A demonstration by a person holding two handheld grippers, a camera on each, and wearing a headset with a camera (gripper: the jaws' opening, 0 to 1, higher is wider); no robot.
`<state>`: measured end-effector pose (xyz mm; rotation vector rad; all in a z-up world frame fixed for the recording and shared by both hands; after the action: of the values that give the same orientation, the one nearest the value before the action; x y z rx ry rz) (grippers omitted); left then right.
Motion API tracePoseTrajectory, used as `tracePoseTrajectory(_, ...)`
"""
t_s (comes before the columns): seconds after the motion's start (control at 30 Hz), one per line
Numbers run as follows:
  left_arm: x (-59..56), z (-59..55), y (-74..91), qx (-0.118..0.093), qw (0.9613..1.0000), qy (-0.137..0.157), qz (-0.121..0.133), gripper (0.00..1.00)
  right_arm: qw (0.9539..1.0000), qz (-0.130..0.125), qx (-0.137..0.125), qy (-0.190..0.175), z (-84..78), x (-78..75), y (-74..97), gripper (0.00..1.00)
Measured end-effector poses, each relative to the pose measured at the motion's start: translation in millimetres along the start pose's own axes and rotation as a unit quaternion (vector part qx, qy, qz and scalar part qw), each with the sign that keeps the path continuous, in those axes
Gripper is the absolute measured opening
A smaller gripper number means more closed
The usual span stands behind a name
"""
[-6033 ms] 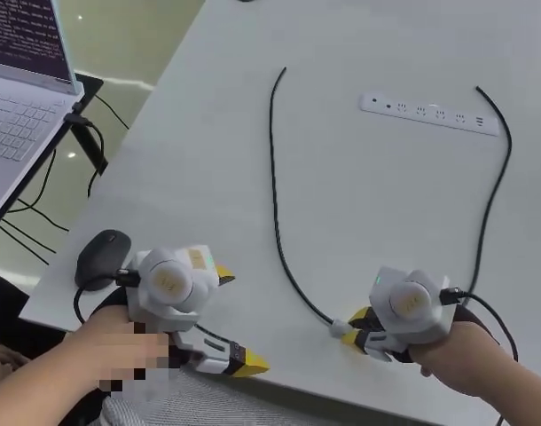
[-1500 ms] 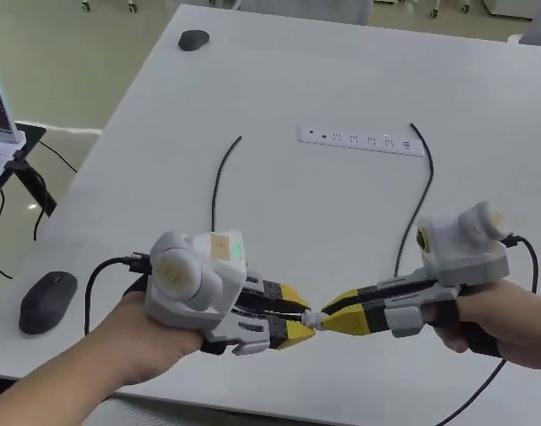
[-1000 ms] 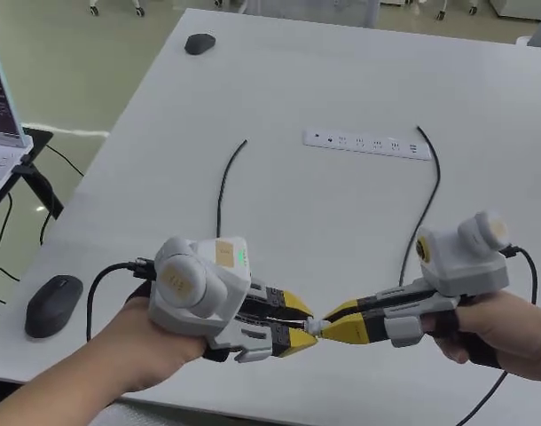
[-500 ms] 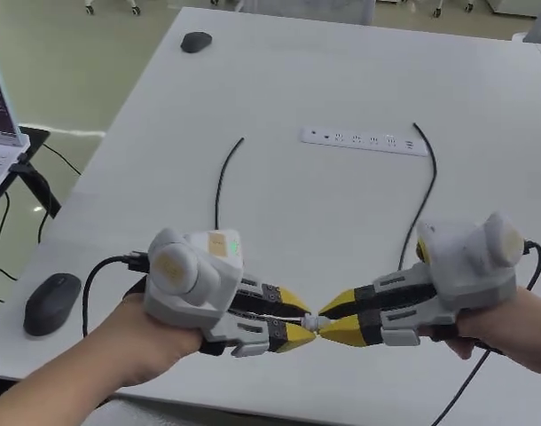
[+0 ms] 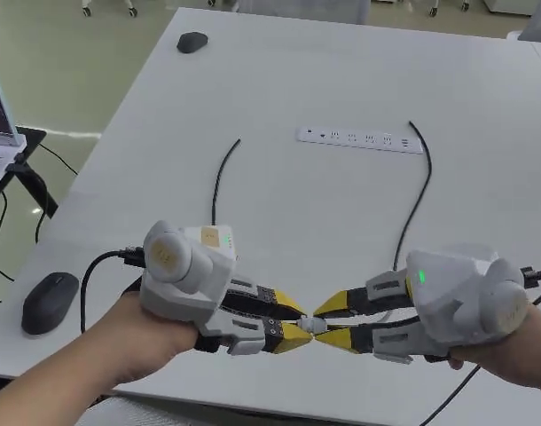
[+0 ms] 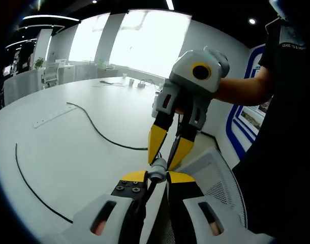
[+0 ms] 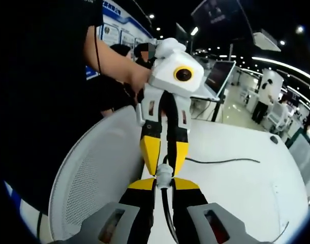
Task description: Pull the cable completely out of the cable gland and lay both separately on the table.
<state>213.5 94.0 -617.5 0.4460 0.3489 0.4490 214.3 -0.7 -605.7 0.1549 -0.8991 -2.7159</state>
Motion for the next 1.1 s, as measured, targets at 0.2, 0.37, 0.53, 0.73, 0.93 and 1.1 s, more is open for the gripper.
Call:
tracePoseTrajectory(0.2,-1.3,0.0,1.1,-0.003,1.0,0.007,0.001,0.14,0.9995,-0.02,0.012,0.021,0.9,2.1,-0.9,0.07)
tracePoseTrajectory(0.37,-1.5,0.1,1.7,-0.003,1.0,0.004,0.002,0.15,0.9995,-0.023,0.01,0.017,1.1,1.2,-0.7,0.08)
tracePoseTrajectory(0.53,-1.7,-0.6,1.7,-0.004,1.0,-0.004,0.006,0.15,0.9994,-0.023,-0.015,-0.021,-1.7,-1.5,-0.6,0.08)
tracePoseTrajectory(0.73,-2.9,-1.2,0.9,-0.004,0.9998,-0.018,0.01,0.15,0.9942,-0.025,-0.056,-0.088,-8.4,-2.4,3.0,0.15)
tracePoseTrajectory(0.93,-5.5,-4.1,-0.3,-0.001,0.9992,-0.04,0.01,0.15,0.9711,-0.005,-0.113,-0.21,-14.4,-6.8,11.9,0.18)
tracePoseTrajectory(1.1,-6.3,-2.4,1.8,-0.01,0.9969,-0.077,0.013,0.15,0.9388,0.046,-0.16,-0.301,-20.7,-12.9,12.4,0.16)
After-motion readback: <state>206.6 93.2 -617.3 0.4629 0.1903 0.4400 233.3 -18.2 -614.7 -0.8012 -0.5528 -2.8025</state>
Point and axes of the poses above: the centre of the closed fingertips' face, and the gripper's own axes: y roughly backward along the fingers, x roughly to its left, z roughly out of its top, the point moved 6 cm from there along y, roughly backward along the fingers, and after that the axes turned 11 degrees about z, right-handed, at the moved point
